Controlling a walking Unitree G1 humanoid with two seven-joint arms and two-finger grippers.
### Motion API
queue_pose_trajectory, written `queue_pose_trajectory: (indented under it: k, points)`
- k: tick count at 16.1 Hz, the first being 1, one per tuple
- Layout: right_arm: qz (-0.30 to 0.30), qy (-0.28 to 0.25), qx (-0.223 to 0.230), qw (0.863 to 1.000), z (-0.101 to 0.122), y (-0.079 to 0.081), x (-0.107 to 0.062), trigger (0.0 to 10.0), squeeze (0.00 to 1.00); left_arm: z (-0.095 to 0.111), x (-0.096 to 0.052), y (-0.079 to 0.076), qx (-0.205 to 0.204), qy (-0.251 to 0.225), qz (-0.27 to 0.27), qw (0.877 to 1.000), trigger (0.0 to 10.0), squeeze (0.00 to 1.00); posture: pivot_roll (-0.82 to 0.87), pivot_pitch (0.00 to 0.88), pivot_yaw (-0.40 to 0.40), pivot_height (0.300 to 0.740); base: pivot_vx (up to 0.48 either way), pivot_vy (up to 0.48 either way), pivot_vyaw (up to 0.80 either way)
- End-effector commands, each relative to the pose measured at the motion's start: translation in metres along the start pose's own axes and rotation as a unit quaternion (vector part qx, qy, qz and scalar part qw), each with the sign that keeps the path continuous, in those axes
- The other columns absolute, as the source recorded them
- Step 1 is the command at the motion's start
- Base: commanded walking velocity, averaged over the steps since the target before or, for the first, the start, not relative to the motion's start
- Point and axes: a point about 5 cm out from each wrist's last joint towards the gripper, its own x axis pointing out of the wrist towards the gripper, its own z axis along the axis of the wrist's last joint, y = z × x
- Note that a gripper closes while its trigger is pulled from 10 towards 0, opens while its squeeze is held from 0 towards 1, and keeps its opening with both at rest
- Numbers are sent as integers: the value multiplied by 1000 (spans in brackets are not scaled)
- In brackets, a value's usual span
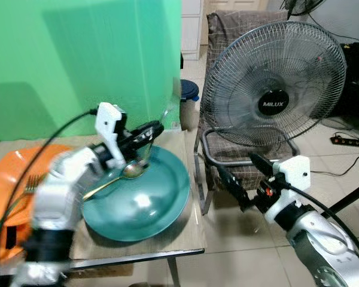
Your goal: Setting the table
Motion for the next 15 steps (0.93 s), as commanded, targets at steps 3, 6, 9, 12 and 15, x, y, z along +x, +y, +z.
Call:
queue_pose_trajectory:
  k: [3, 6, 9, 12, 15]
  points:
    - [-58, -41, -3, 997, 12, -19, 1, 10000, 0, 9, 6, -7, 12, -25, 55, 998, 0, 0, -163, 0, 59, 740, 0, 0, 0]
    - [-137, -40, -7, 990, 14, -23, -11, 10000, 0, 5, -8, -9, 31, 0, 175, 984, 10000, 0, -166, 0, 11, 740, 0, 0, 0]
    - [-176, -9, -11, 984, 7, -22, -21, 10000, 0, -8, -19, -21, 57, 31, 213, 975, 10000, 0, -153, 0, 0, 740, 0, 0, 0]
    - [-205, -17, -3, 979, 11, -23, -23, 10000, 0, -11, -20, -36, 58, 50, 206, 976, 10000, 0, -133, 0, -3, 740, 0, 0, 0]
    - [-205, -24, 9, 978, 9, -24, -17, 10000, 0, -19, -18, -36, 54, 57, 211, 974, 10000, 0, -161, 0, 24, 740, 0, 0, 0]
